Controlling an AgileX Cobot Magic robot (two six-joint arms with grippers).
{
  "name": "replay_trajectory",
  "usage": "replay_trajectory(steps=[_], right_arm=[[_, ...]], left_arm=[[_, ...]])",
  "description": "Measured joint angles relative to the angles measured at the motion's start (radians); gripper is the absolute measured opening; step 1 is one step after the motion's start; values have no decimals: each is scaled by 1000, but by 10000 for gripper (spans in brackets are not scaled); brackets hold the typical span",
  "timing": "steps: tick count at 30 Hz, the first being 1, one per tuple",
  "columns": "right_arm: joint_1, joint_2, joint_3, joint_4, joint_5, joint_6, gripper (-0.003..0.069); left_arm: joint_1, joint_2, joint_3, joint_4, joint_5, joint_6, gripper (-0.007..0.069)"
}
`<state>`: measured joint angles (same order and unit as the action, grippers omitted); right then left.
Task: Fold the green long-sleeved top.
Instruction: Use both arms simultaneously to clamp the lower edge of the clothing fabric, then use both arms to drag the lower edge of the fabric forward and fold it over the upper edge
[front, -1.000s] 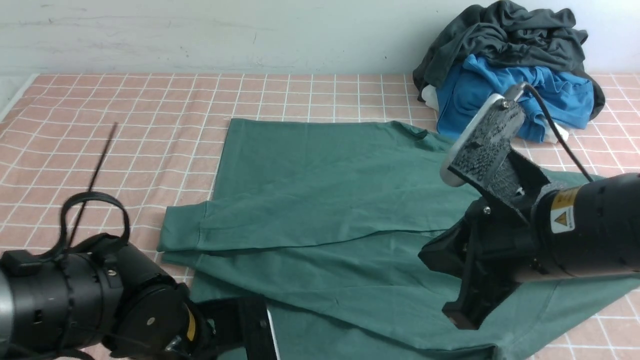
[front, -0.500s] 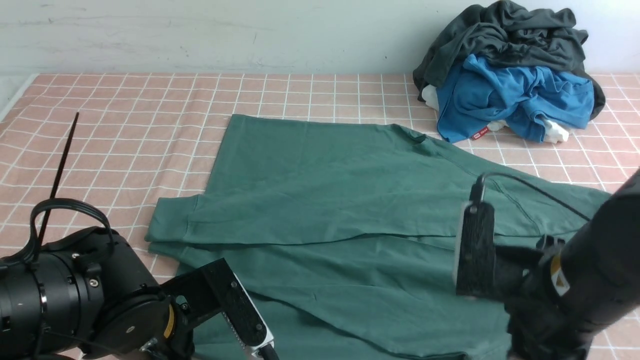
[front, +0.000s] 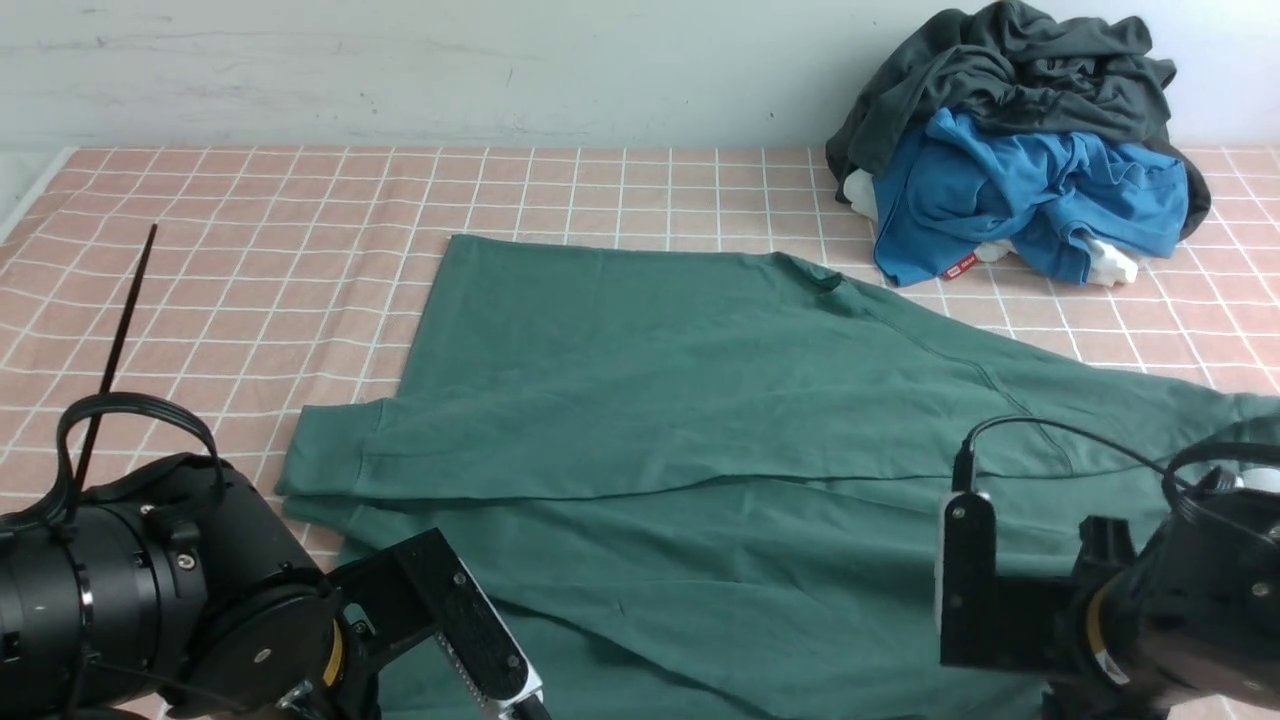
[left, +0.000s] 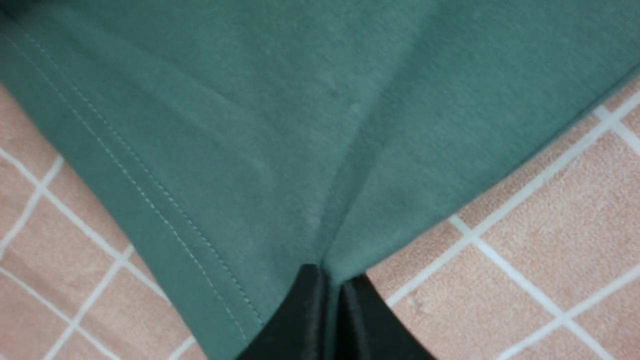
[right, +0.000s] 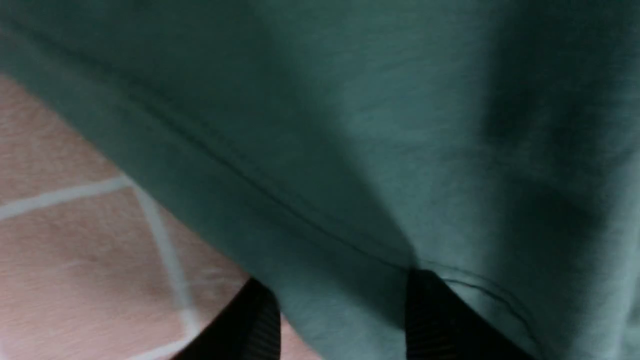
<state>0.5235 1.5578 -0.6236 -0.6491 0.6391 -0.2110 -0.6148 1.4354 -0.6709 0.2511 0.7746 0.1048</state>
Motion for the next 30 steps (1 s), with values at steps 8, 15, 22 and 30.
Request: replay_trajectory(steps=[8, 15, 22, 30], right_arm=[[-26, 22, 7, -154, -11, 169, 148], [-26, 15, 7, -105, 21, 178, 10], [-36, -76, 7, -129, 118, 204, 10], [-247, -62, -136, -273, -95, 343, 10]], left_arm=[[0, 0, -47, -35, 48, 0, 6], [0, -8, -101, -62, 120, -20, 6], [48, -92, -288, -80, 194, -27, 6], [253, 21, -541, -110, 23, -24, 6]])
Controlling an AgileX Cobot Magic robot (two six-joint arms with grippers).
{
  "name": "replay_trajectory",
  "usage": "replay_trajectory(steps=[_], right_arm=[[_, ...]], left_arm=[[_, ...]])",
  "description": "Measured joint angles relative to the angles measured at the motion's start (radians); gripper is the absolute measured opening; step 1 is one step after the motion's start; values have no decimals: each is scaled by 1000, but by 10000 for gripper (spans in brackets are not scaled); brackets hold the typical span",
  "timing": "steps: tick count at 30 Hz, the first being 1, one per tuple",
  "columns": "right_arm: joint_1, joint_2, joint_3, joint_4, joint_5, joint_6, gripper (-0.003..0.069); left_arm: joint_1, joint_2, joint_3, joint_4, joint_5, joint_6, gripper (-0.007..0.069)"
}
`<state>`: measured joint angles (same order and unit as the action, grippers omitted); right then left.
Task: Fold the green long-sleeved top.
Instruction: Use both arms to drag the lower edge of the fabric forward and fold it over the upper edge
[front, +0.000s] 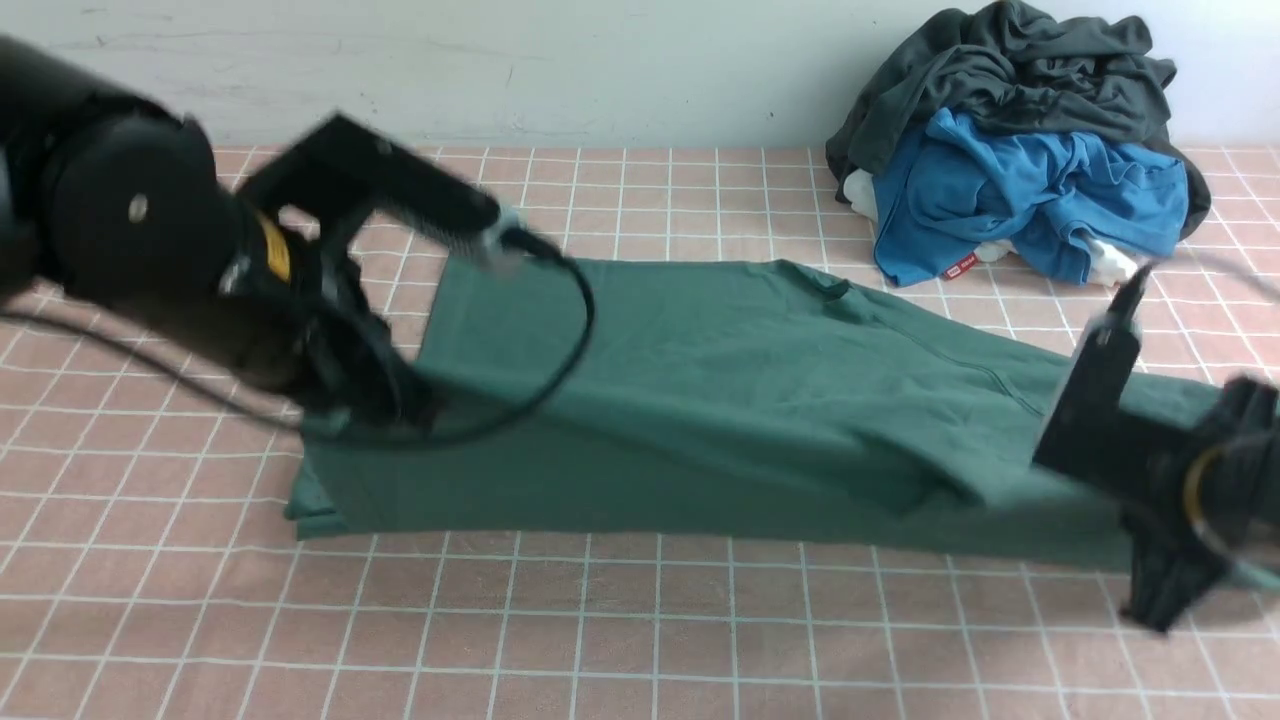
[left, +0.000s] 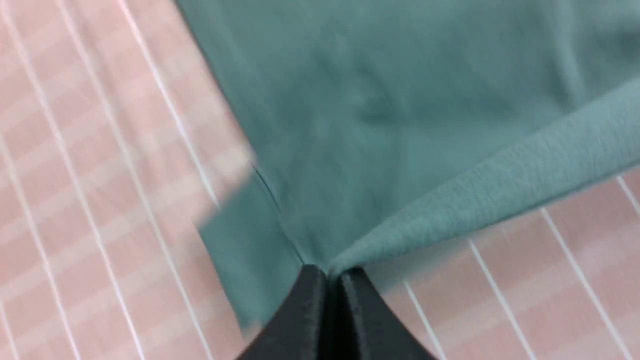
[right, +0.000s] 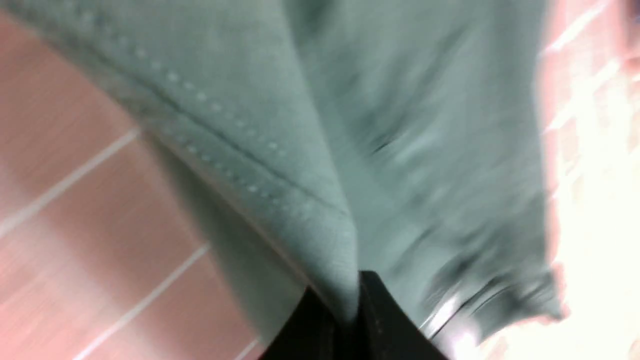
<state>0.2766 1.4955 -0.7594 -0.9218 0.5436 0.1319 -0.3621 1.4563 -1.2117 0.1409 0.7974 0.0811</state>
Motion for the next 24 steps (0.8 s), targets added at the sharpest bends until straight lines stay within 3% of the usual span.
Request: replay_trajectory(steps=[4, 9, 16, 22, 24], right_arm=[[-94, 77, -143, -19, -171, 20, 10], [-177, 269, -364, -24, -309, 48, 10], [-196, 524, -617, 16, -231, 117, 52], [-154, 557, -714, 101, -37, 123, 199], [-101, 547, -759, 203, 83, 121, 252]], left_arm=[[60, 169, -164, 19, -141, 0, 6], [95, 425, -393, 51, -207, -3, 6], [124, 727, -684, 52, -218, -4, 44], [138, 840, -806, 58, -170, -38, 269], [138, 826, -844, 58, -128, -72, 360]])
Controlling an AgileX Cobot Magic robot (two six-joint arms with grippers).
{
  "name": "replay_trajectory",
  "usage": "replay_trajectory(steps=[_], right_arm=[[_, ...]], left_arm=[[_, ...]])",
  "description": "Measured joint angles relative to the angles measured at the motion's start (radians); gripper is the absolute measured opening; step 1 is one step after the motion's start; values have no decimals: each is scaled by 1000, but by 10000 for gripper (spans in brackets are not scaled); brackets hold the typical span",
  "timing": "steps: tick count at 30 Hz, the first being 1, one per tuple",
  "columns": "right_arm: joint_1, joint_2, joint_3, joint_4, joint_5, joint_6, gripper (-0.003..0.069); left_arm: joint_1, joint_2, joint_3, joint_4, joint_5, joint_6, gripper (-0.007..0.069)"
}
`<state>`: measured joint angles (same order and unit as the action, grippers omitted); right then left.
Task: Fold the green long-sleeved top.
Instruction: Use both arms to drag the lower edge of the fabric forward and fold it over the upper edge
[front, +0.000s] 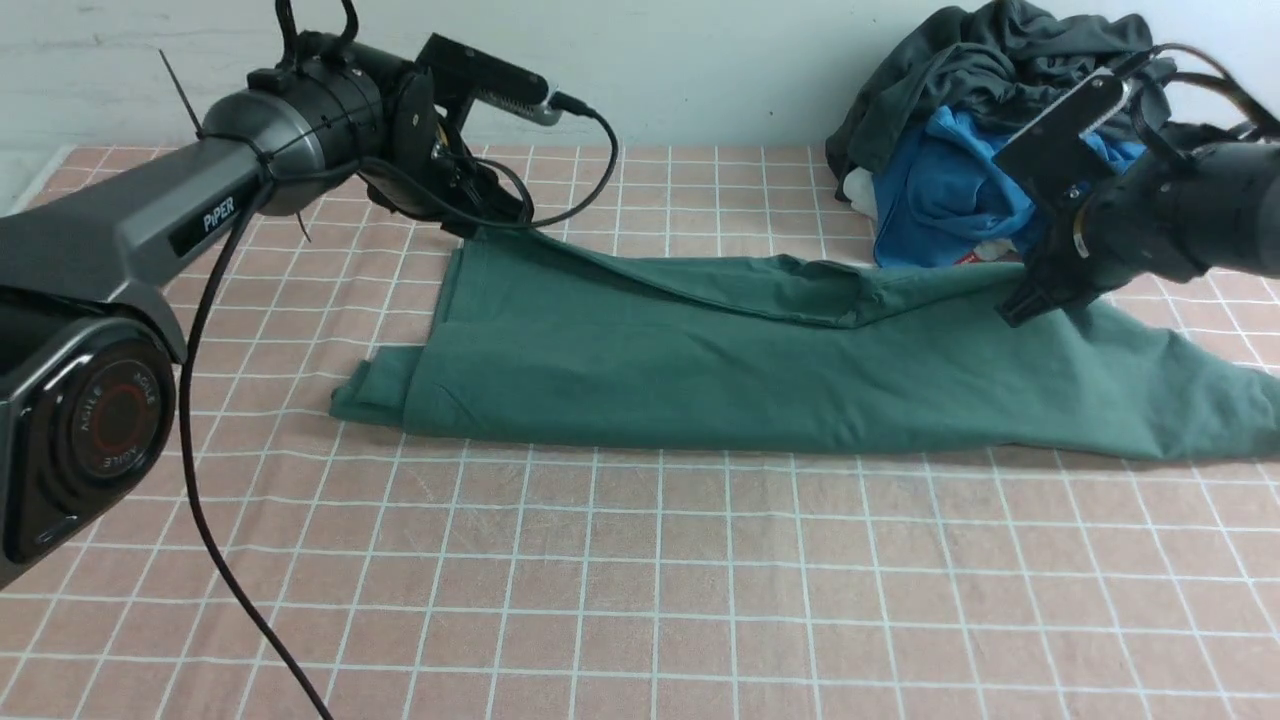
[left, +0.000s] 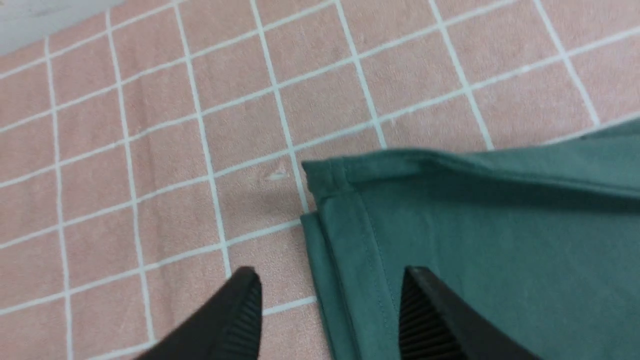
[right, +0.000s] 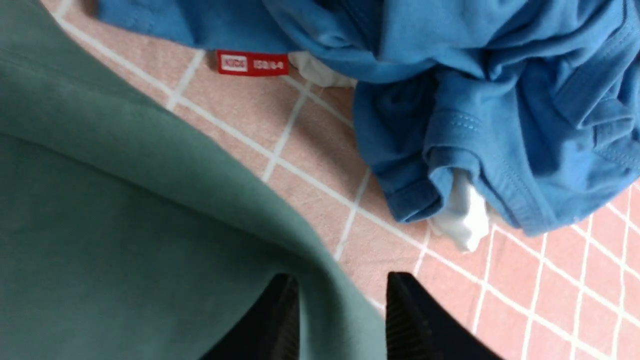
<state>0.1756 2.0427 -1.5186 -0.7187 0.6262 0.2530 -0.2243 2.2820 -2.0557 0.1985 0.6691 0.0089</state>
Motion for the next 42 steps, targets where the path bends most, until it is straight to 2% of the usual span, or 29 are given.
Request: replay_trajectory(steps=[2, 4, 7, 8, 9, 11, 14, 17, 18, 20, 23, 25, 26, 27, 29, 30, 33, 35, 39, 42], right_arm=[[34, -7, -28, 119, 54, -46, 255], [61, -11, -43, 285, 67, -176, 224], [78, 22, -47, 621, 65, -494, 100], [78, 26, -47, 642, 61, -536, 81], [77, 62, -47, 792, 37, -666, 32], [70, 131, -47, 937, -38, -807, -1], [60, 165, -47, 1016, -154, -848, -10], [46, 226, -54, 1072, -440, -859, -13], [45, 226, -55, 1079, -455, -859, -13], [35, 269, -77, 1131, -618, -849, -7], [11, 289, -125, 1227, -701, -844, 34], [4, 289, -136, 1258, -700, -844, 53], [-8, 285, -149, 1285, -692, -844, 74], [-30, 262, -163, 1321, -612, -844, 134], [-41, 240, -165, 1328, -559, -844, 167], [-72, 180, -170, 1335, -398, -842, 235], [-121, 84, -176, 1335, -169, -824, 319], [-151, 40, -180, 1339, -77, -818, 343], [-169, 31, -188, 1375, 47, -854, 284], [-133, 106, -188, 1487, 103, -973, 104]], left_arm=[[-3, -32, -14, 1, 40, -9, 370], [-9, -72, -19, 0, 81, -9, 336], [-23, -150, -20, -16, 145, 11, 218], [-23, -163, -20, -19, 150, 13, 197], [-28, -210, -10, -40, 185, 37, 122], [-29, -301, 39, -75, 203, 80, 36], [-29, -399, 131, -97, 193, 109, 8], [-29, -599, 376, -106, 114, 119, -3], [-29, -624, 391, -106, 108, 119, -4], [-29, -796, 590, -106, 15, 119, -3], [-29, -1006, 818, -83, -90, 119, -3], [-29, -1056, 884, -69, -107, 119, -3], [-29, -1115, 933, -47, -120, 119, -3], [-25, -1227, 1049, -1, -135, 109, -3], [-18, -1278, 1102, 20, -136, 96, -3], [1, -1352, 1182, 49, -122, 56, -3], [41, -1468, 1325, 91, -55, -22, -3], [59, -1516, 1388, 112, -29, -53, -3], [75, -1574, 1528, 164, -51, -95, -3], [75, -1579, 1627, 189, -201, -160, -3]])
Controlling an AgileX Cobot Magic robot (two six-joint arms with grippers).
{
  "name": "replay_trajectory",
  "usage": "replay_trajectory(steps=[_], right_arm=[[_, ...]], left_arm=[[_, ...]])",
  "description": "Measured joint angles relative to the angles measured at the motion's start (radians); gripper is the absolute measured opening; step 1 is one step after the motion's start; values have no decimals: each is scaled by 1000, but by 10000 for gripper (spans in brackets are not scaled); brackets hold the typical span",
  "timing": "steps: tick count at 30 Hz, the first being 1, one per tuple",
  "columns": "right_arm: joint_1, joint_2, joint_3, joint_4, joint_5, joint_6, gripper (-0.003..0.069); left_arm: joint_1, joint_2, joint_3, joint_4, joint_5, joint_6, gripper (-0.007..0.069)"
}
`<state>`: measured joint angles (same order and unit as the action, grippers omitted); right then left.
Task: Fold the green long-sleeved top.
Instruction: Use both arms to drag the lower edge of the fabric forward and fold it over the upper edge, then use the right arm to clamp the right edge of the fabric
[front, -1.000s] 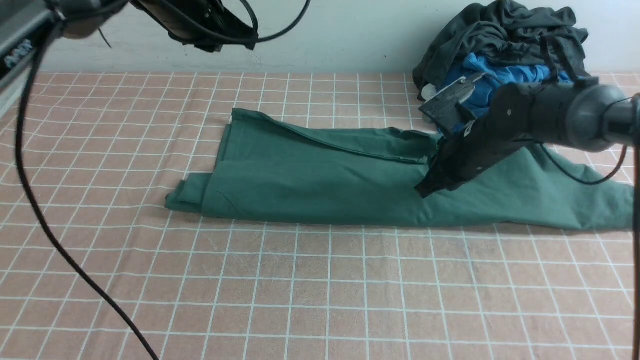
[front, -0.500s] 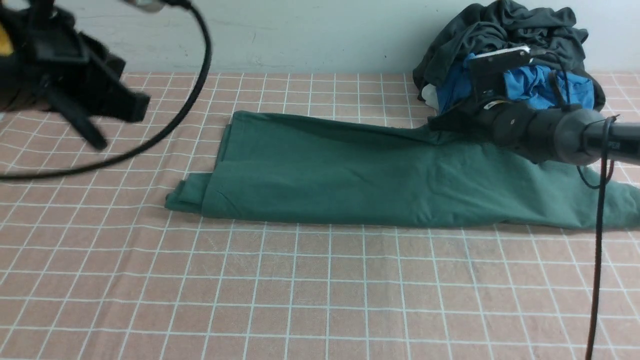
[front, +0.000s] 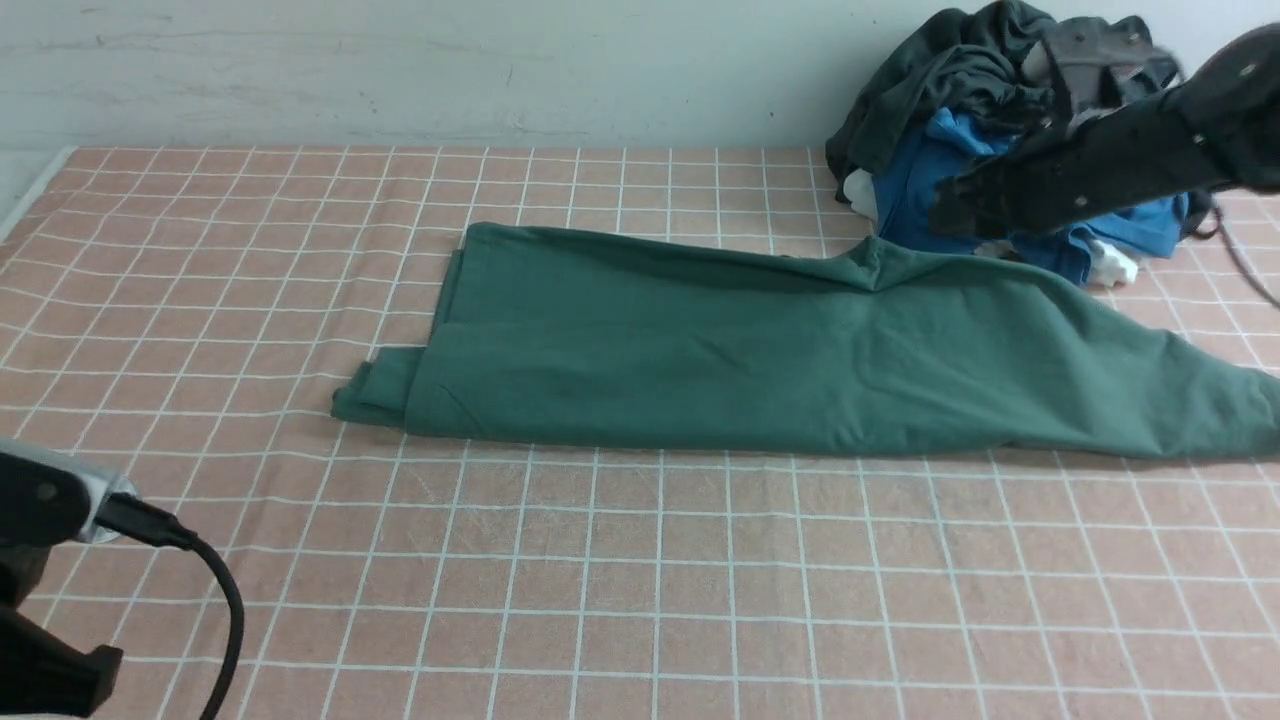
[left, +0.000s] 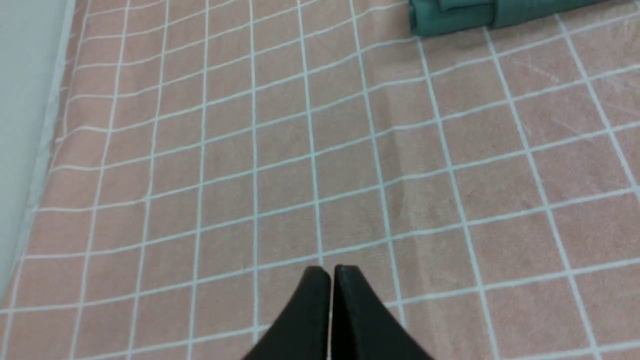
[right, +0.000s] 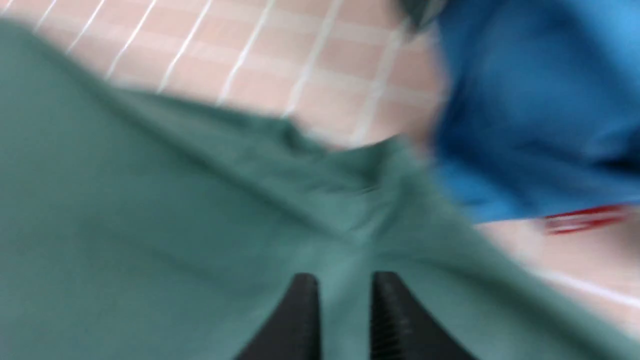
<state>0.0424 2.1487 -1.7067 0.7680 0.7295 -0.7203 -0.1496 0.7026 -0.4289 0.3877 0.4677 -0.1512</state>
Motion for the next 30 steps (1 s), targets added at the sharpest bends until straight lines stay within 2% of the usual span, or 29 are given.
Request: replay_trajectory(steps=[2, 3, 7, 9, 10, 14, 19, 20, 21, 24, 25, 26, 27, 30], right_arm=[[48, 88, -6, 111, -14, -114, 23], [69, 126, -15, 153, -25, -164, 7], [131, 263, -117, 250, -125, -341, -11], [148, 303, -186, 261, -229, -405, -11], [154, 328, -239, 267, -334, -427, -10], [138, 330, -330, 276, -463, -437, 22], [72, 204, -341, 229, -334, -376, 97], [52, 173, -342, 195, -264, -345, 116], [-1, 95, -344, 70, -134, -234, 167], [-73, 15, -347, -160, 84, 38, 269], [-104, -5, -347, -280, 165, 150, 306], [-104, -5, -347, -280, 165, 150, 306], [-149, -16, -344, -464, 304, 345, 363], [-227, -2, -295, -692, 464, 547, 414]], left_arm=[[0, 4, 25, 6, -93, -51, -3], [0, 5, 28, 8, -125, -65, -3], [0, 23, 29, 16, -159, -92, -3], [0, 37, 30, 18, -159, -95, -3], [0, 43, 30, 18, -159, -97, -3], [0, 46, 30, 18, -158, -97, -3], [0, 45, 30, 18, -158, -98, -3], [0, 39, 30, 18, -158, -98, -3], [0, 13, 30, 18, -158, -112, -3], [0, -63, 30, 18, -157, -153, -3], [0, -88, 30, 18, -155, -165, -3], [0, -95, 30, 18, -155, -168, -3], [0, -149, 30, 18, -151, -187, -3], [0, -232, 30, 18, -143, -201, -3]])
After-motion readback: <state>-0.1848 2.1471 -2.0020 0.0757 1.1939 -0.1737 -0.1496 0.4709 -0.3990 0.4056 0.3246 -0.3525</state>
